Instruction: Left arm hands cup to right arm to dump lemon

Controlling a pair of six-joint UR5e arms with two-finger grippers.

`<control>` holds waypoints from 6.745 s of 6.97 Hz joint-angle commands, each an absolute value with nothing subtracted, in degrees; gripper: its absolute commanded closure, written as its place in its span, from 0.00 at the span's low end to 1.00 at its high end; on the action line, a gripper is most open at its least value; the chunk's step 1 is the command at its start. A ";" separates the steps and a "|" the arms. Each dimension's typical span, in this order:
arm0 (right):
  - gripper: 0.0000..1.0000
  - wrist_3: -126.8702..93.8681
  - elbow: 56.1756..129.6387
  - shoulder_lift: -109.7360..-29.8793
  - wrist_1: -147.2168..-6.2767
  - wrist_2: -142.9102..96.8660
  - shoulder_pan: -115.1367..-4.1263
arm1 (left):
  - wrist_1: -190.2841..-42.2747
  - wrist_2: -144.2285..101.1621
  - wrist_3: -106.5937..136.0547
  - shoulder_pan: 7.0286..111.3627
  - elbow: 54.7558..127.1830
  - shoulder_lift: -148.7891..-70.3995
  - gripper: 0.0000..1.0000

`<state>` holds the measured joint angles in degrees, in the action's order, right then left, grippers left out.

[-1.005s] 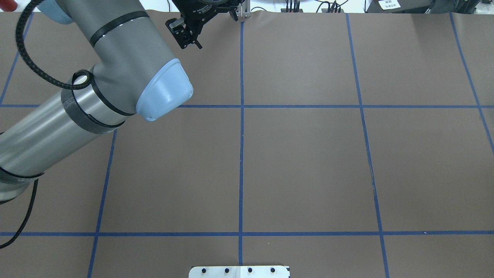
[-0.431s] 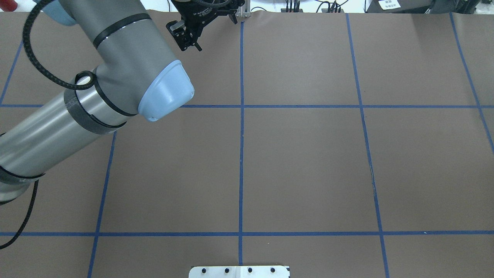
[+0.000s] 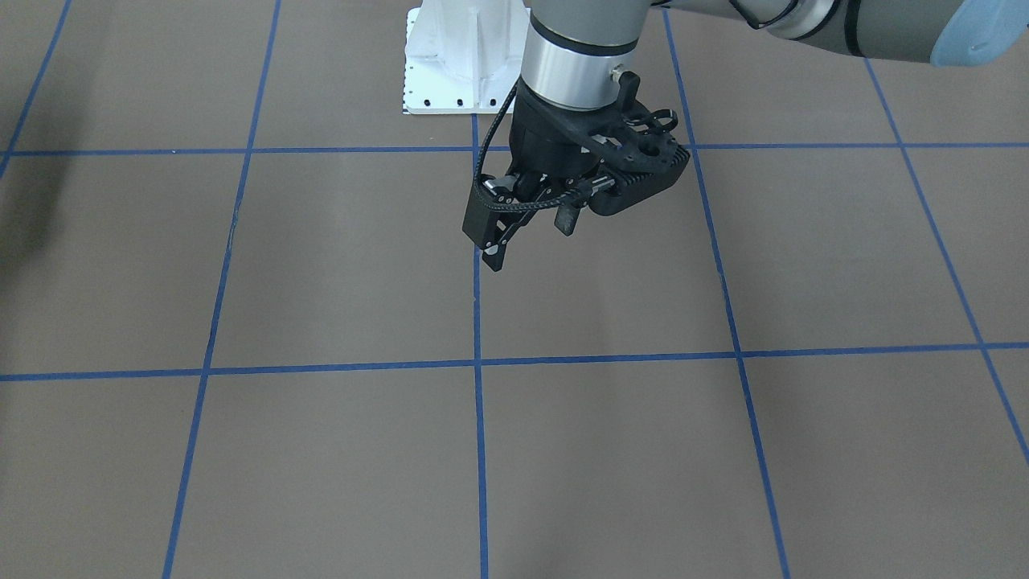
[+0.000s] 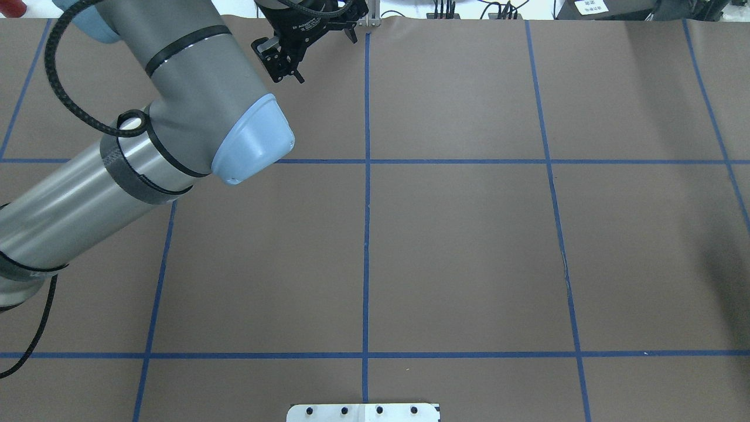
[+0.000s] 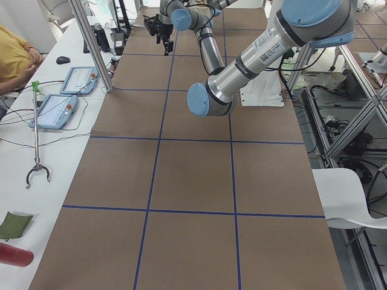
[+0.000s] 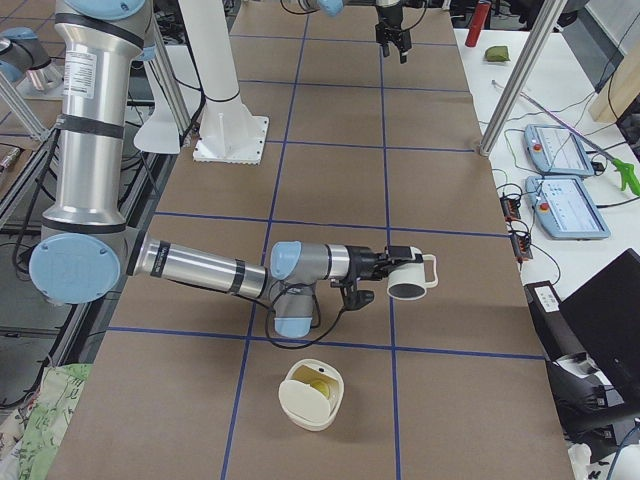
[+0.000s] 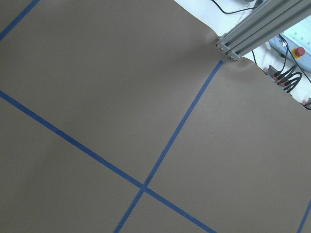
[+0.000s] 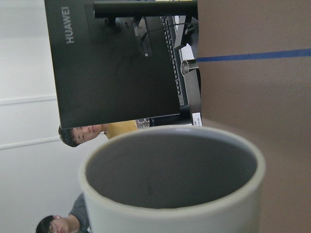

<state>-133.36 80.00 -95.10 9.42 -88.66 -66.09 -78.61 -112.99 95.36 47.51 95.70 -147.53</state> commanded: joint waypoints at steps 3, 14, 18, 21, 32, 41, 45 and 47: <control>1.00 -82.02 81.56 -79.15 -12.67 -69.10 -48.67 | -80.50 -113.03 95.71 47.46 93.87 -147.66 0.00; 0.98 -67.76 92.20 -53.44 -64.16 -33.93 -17.94 | -72.44 -118.30 94.23 45.35 88.86 -154.41 0.01; 0.93 -69.51 92.20 -53.09 -63.28 -32.44 -17.23 | -70.49 -124.28 91.49 44.22 88.33 -154.51 0.17; 0.87 -70.75 92.20 -52.30 -63.46 -32.43 -17.14 | -70.49 -124.28 91.58 43.68 87.89 -154.60 0.17; 0.83 -70.66 92.55 -52.38 -63.37 -32.17 -16.96 | -68.91 -124.19 91.58 42.80 87.54 -154.69 0.82; 0.00 -69.97 92.02 -55.71 -63.28 -32.87 -16.00 | -68.47 -124.28 91.49 44.38 91.84 -155.04 1.00; 0.00 -60.19 92.55 -59.93 -54.71 -43.72 -20.98 | -66.71 -124.19 76.69 47.98 101.55 -144.55 1.00; 0.00 -55.90 92.81 -64.31 -49.59 -53.57 -27.30 | -66.88 -124.28 64.40 50.70 110.27 -131.99 1.00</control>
